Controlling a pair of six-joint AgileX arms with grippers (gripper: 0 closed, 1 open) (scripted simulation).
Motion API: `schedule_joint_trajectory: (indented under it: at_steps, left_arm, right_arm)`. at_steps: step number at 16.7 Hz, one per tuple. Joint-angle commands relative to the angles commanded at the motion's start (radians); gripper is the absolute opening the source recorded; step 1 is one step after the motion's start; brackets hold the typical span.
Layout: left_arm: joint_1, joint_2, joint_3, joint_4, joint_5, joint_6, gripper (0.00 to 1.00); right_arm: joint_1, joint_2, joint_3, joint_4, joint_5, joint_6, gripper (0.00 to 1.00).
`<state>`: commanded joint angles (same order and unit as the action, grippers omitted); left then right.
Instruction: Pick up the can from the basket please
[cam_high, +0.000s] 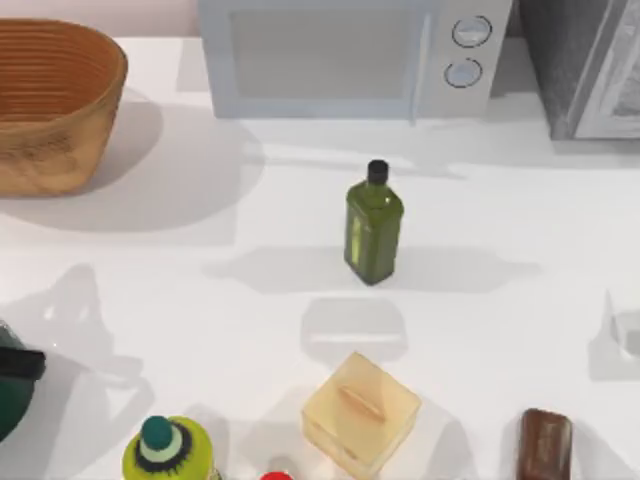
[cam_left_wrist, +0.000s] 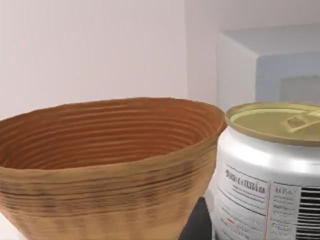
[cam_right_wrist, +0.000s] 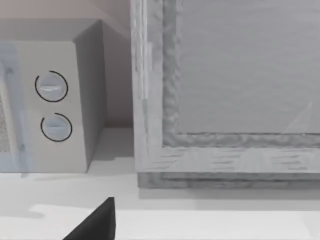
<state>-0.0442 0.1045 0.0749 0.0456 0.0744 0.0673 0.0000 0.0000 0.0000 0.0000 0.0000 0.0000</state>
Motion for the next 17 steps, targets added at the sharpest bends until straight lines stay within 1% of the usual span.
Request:
schedule_joint_trajectory:
  at_steps: [2, 4, 7, 10, 13, 17]
  left_arm:
    - [-0.046, 0.111, 0.070, 0.047, 0.082, 0.063, 0.00]
    - [-0.100, 0.264, 0.157, 0.109, 0.188, 0.136, 0.00]
    - [-0.178, 0.562, 0.306, 0.228, 0.377, 0.239, 0.00]
    - [-0.245, 0.923, 0.465, 0.376, 0.584, 0.317, 0.00]
    - [-0.278, 1.279, 0.620, 0.544, 0.786, 0.349, 0.00]
    - [-0.254, 1.693, 0.799, 0.787, 1.029, 0.310, 0.00]
  right_arm:
    - [0.000, 0.000, 0.000, 0.000, 0.000, 0.000, 1.00]
    - [0.000, 0.000, 0.000, 0.000, 0.000, 0.000, 1.00]
    - [0.000, 0.000, 0.000, 0.000, 0.000, 0.000, 1.00]
    - [0.000, 0.000, 0.000, 0.000, 0.000, 0.000, 1.00]
    - [0.000, 0.000, 0.000, 0.000, 0.000, 0.000, 1.00]
    - [0.000, 0.000, 0.000, 0.000, 0.000, 0.000, 1.00]
